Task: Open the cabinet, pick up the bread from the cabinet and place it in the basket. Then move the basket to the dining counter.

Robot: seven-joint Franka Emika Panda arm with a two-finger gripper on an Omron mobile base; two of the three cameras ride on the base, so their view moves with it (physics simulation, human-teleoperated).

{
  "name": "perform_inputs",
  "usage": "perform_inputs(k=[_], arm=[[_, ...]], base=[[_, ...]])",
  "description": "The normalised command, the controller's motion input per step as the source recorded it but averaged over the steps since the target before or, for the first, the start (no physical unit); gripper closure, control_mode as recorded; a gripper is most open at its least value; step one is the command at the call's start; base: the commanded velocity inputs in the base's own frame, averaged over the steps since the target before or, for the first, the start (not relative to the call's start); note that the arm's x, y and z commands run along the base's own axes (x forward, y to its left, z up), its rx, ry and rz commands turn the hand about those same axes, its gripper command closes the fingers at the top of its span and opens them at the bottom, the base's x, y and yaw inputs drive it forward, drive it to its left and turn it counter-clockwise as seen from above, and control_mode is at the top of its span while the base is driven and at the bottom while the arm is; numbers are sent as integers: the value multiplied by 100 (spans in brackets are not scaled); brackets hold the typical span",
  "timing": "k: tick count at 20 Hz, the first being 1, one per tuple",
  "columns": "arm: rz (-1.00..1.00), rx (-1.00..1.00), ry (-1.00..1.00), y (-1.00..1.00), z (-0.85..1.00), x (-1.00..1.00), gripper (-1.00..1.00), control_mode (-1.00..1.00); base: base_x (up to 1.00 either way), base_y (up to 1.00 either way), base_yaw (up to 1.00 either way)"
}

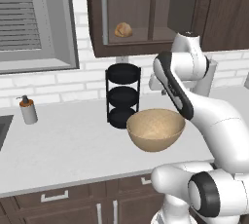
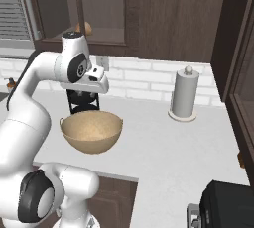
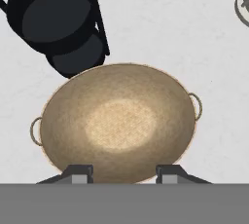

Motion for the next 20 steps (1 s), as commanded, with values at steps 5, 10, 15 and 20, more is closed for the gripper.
perform_inputs(k=[5, 10, 15, 20], arm=[[0, -1, 0, 6, 0, 0, -100, -100], [0, 0, 0, 0, 0, 0, -100, -100], [-12, -18, -20, 60, 50, -2, -100, -100], [-27, -11, -34, 61, 100, 3, -100, -100]], base=[[0, 0, 0], [0, 0, 0], [0, 0, 0], [0, 0, 0]])
